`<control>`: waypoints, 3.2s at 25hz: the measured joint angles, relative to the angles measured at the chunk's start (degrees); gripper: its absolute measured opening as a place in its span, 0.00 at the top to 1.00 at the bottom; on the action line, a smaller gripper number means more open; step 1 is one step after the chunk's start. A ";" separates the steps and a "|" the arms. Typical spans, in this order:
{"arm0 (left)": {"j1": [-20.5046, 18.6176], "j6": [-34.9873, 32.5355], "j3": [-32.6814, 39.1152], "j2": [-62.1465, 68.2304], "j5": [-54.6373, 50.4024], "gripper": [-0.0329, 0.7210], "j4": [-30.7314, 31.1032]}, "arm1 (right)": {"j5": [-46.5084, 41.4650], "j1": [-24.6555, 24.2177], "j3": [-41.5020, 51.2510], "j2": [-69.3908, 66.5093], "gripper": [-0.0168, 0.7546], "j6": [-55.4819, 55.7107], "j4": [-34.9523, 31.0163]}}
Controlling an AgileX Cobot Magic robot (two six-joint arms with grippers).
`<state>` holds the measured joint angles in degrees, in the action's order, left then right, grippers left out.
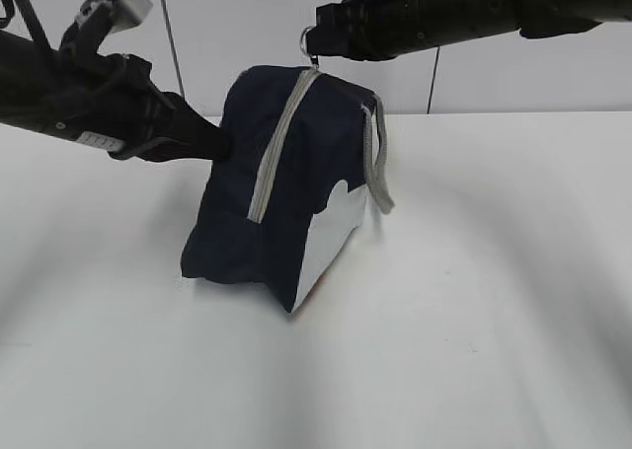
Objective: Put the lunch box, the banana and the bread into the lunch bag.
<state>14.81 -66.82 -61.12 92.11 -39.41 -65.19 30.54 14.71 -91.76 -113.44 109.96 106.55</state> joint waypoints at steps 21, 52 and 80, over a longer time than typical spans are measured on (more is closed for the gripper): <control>0.00 -9.81 0.02 -0.12 2.07 0.96 -9.67 | -6.08 -1.03 -0.13 -2.29 1.00 3.08 0.00; 0.00 -13.86 0.02 -0.12 -4.73 0.96 -4.12 | -0.63 -5.93 -18.98 -19.06 1.00 2.98 -0.09; 0.00 -4.46 -0.03 -0.39 -7.12 0.79 -1.52 | 18.68 -6.78 -35.95 -28.24 1.00 9.14 1.11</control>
<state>14.81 -71.28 -61.14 91.72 -46.54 -66.72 49.22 7.92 -127.72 -141.68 119.10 107.66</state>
